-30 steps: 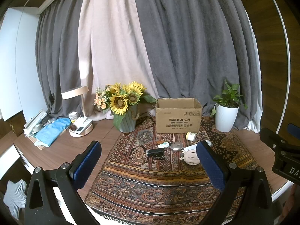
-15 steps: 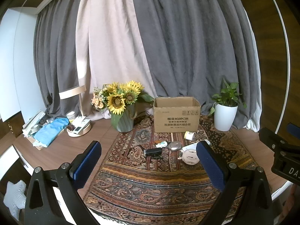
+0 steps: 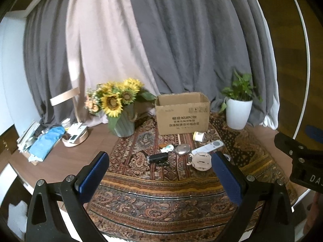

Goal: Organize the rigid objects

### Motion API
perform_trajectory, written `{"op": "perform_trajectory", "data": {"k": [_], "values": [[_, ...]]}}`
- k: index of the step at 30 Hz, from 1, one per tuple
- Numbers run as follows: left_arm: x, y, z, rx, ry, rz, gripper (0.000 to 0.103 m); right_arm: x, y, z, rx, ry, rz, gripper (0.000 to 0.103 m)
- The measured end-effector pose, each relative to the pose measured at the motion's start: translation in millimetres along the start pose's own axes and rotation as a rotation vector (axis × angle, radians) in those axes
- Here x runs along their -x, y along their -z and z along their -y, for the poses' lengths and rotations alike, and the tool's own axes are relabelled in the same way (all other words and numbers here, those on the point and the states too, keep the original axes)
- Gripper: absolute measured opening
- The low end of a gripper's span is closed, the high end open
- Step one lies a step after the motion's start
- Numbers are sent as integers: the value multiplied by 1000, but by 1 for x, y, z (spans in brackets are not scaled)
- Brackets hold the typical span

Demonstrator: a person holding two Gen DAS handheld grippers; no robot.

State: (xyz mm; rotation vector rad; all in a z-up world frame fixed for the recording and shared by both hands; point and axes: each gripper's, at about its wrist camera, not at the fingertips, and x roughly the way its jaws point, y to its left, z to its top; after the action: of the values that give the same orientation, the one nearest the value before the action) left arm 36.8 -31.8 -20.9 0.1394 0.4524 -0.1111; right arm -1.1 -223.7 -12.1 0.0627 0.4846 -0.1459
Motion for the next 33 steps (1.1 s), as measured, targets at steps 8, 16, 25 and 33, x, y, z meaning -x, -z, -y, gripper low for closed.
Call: {"op": "perform_trajectory", "data": {"k": [8,16,25,33], "values": [[-55,1,16,-81,86,-40,103,-49,-2,6,3,9,-84,103],[-102,14,37,-137,138,-92,103,-95,3,12,8,-10,-160,103],[-156,28,61,-150,151,-147,102,-160,13,24,105,-66,-239,98],[-201,38,75,-143,163,-224,98,-224,35,41,106,-130,-360,88]]}}
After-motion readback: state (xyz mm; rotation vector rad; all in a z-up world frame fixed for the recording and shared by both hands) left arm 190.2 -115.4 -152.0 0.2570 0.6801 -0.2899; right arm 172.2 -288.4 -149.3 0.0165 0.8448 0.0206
